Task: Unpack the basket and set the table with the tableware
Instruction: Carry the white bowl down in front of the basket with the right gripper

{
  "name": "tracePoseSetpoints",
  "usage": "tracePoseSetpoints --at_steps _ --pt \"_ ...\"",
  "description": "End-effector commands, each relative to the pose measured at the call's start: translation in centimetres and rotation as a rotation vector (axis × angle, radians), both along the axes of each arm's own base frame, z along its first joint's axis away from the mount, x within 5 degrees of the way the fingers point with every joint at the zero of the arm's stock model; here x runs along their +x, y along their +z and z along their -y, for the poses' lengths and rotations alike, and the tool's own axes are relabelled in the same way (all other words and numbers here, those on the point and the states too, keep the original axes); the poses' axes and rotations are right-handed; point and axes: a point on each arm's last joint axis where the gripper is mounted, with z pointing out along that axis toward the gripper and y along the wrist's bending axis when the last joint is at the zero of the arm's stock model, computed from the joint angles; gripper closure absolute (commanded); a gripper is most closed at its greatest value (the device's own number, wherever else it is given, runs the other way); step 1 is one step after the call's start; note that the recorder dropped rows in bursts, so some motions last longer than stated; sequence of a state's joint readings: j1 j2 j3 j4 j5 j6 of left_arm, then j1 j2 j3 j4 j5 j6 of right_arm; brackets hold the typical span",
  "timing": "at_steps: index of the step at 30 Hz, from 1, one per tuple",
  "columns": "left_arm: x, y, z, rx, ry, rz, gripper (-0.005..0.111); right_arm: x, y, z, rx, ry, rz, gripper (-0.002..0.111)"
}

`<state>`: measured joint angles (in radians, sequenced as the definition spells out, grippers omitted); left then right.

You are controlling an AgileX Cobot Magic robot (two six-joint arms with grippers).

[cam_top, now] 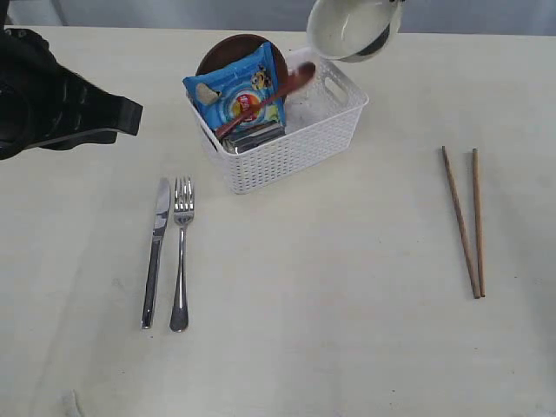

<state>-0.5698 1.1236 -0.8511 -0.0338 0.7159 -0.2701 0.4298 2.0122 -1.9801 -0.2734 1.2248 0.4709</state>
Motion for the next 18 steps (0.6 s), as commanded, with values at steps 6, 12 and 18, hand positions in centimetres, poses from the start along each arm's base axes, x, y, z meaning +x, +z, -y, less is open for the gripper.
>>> tracePoseSetpoints --at_steps 6,12,18 --pt "-0.1 0.0 -0.1 -0.007 0.000 0.005 0.107 -2.0 4.9 1.6 0.034 0.055 0.096 0.105" --pt "-0.1 0.0 -0.1 -0.007 0.000 0.005 0.107 -4.5 5.8 2.0 0.059 0.115 0.069 0.105" --pt "-0.1 0.0 -0.1 -0.006 0.000 0.004 0.107 -8.9 1.6 3.9 -0.012 0.131 -0.112 0.105"
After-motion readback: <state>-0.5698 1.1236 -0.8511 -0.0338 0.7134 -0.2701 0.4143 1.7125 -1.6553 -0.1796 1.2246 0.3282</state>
